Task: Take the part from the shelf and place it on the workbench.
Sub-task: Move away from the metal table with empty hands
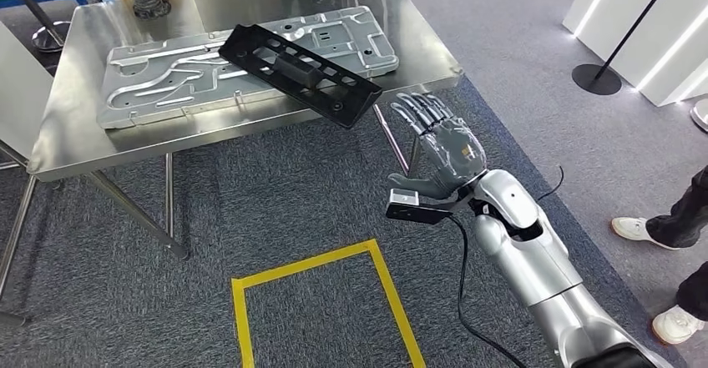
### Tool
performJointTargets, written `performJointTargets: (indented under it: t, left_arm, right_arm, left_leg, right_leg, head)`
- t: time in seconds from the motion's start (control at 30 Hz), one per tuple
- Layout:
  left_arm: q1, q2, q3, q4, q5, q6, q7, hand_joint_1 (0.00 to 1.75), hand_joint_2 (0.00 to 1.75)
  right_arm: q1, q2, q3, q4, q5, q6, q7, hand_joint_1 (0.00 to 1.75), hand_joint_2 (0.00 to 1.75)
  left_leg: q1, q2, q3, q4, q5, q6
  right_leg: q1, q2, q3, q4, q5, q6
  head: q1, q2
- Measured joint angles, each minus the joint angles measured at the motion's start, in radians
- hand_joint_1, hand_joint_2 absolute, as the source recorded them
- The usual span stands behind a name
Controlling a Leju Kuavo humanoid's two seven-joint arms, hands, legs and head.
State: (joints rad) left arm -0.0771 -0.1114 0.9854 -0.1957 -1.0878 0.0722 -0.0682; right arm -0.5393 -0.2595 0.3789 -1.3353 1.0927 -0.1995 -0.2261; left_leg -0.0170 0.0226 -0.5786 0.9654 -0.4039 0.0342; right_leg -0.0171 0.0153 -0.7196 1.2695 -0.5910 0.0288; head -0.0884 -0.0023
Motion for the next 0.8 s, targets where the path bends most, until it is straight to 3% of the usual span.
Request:
performJointTargets:
  t: [0.03,0.07,0.13,0.2,0.23,0.3,0.4,0.53,0.57,0.6,0.63,0.67,0.7,0.77,0.8]
  left_arm:
    - [0.000,0.000,0.000,0.000,0.000,-0.001,-0.001,0.00,0.00]
    - [0.000,0.000,0.000,0.000,-0.001,-0.002,-0.002,0.00,0.00]
    - [-0.001,-0.001,0.000,0.000,-0.001,-0.002,-0.003,0.00,0.00]
    - [-0.001,-0.001,0.000,0.000,-0.001,-0.002,-0.005,0.00,0.00]
    - [-0.001,-0.001,0.000,0.000,-0.001,-0.001,-0.006,0.00,0.00]
    - [0.000,-0.001,0.000,0.000,-0.001,0.000,-0.006,0.00,0.00]
    - [0.002,0.001,0.000,0.000,-0.001,0.005,-0.007,0.00,0.00]
    - [0.002,0.001,0.000,0.000,-0.001,0.006,-0.007,0.00,0.00]
    - [0.002,0.001,0.000,0.000,-0.001,0.007,-0.007,0.00,0.00]
    - [0.002,0.001,0.000,0.000,-0.003,0.007,-0.007,0.00,0.00]
    - [0.002,0.000,0.000,0.000,-0.006,0.008,-0.007,0.00,0.00]
    - [0.002,0.000,-0.001,0.000,-0.009,0.009,-0.007,0.00,0.00]
    - [0.001,0.000,-0.001,0.000,-0.011,0.010,-0.007,0.00,0.00]
    - [-0.003,0.002,-0.001,0.000,-0.012,0.010,-0.007,0.00,0.00]
    - [-0.006,0.003,-0.001,0.000,-0.013,0.011,-0.007,0.00,0.00]
  right_arm:
    - [0.007,0.004,-0.005,-0.001,-0.001,0.000,0.000,0.00,0.00]
    - [0.011,0.008,-0.010,-0.002,-0.003,0.000,0.000,0.00,0.00]
    - [0.014,0.013,-0.019,-0.007,-0.007,0.000,0.000,0.00,0.00]
    - [0.014,0.016,-0.027,-0.013,-0.011,0.000,0.000,0.00,0.00]
    - [0.014,0.016,-0.029,-0.014,-0.012,0.000,0.000,0.00,0.00]
    - [0.014,0.017,-0.031,-0.016,-0.013,0.000,0.000,0.00,0.00]
    - [0.009,0.017,-0.031,-0.015,-0.013,0.002,0.000,0.00,0.00]
    - [0.006,0.017,-0.030,-0.015,-0.013,0.002,-0.001,0.00,0.00]
    - [0.004,0.017,-0.030,-0.015,-0.013,0.002,-0.001,0.00,0.00]
    - [0.002,0.016,-0.030,-0.015,-0.012,0.004,-0.001,0.00,0.00]
    - [-0.001,0.016,-0.030,-0.014,-0.011,0.005,-0.001,0.00,0.00]
    - [-0.003,0.016,-0.030,-0.014,-0.011,0.007,-0.001,0.00,0.00]
    - [-0.004,0.015,-0.031,-0.014,-0.010,0.008,0.000,0.00,0.00]
    - [-0.003,0.015,-0.031,-0.016,-0.011,0.007,0.000,0.00,0.00]
    - [-0.002,0.015,-0.032,-0.017,-0.011,0.007,0.000,0.00,0.00]
  left_leg:
    - [-0.001,0.002,-0.012,0.005,0.005,0.000]
    - [-0.001,0.003,-0.027,0.012,0.011,-0.001]
    - [0.000,0.005,-0.059,0.033,0.021,-0.007]
    - [-0.002,0.004,-0.083,0.056,0.027,-0.014]
    - [-0.002,0.003,-0.089,0.064,0.032,-0.018]
    - [-0.002,-0.001,-0.094,0.068,0.043,-0.026]
    - [0.001,-0.010,-0.111,0.095,0.009,-0.040]
    - [0.004,-0.011,-0.122,0.127,-0.031,-0.046]
    - [0.006,-0.011,-0.129,0.153,-0.052,-0.048]
    - [0.011,-0.011,-0.137,0.219,-0.079,-0.050]
    - [0.015,-0.012,-0.133,0.269,-0.096,-0.050]
    - [0.016,-0.012,-0.109,0.284,-0.098,-0.046]
    - [0.015,-0.011,-0.064,0.262,-0.091,-0.035]
    - [0.005,-0.007,0.039,0.111,-0.090,-0.013]
    - [-0.002,-0.005,0.069,0.061,-0.098,-0.005]
  right_leg:
    - [0.002,0.000,0.002,0.024,-0.002,0.001]
    - [0.002,0.000,0.020,0.014,0.013,0.002]
    - [0.002,0.000,0.104,-0.092,0.052,0.004]
    - [0.004,0.005,0.176,-0.197,0.062,-0.008]
    - [0.005,0.008,0.189,-0.220,0.058,-0.017]
    - [0.005,0.010,0.182,-0.224,0.066,-0.034]
    - [0.002,0.005,0.166,-0.228,0.085,-0.050]
    - [0.002,0.006,0.158,-0.228,0.092,-0.054]
    - [0.002,0.006,0.153,-0.228,0.095,-0.055]
    - [0.003,0.005,0.138,-0.228,0.107,-0.056]
    - [0.005,0.005,0.121,-0.228,0.121,-0.056]
    - [0.008,0.005,0.105,-0.228,0.134,-0.056]
    - [0.010,0.004,0.091,-0.228,0.148,-0.056]
    - [0.009,0.002,0.083,-0.231,0.162,-0.051]
    - [0.006,0.000,0.082,-0.234,0.168,-0.045]
  head:
    - [0.000,0.000]
    - [0.000,0.000]
    - [0.000,0.000]
    - [0.000,0.000]
    - [0.000,0.000]
    - [0.000,0.000]
    - [0.000,0.000]
    - [0.000,0.000]
    - [0.000,0.000]
    - [0.000,0.000]
    - [0.000,0.000]
    - [0.000,0.000]
    - [0.000,0.000]
    - [0.000,0.000]
    - [0.000,0.000]
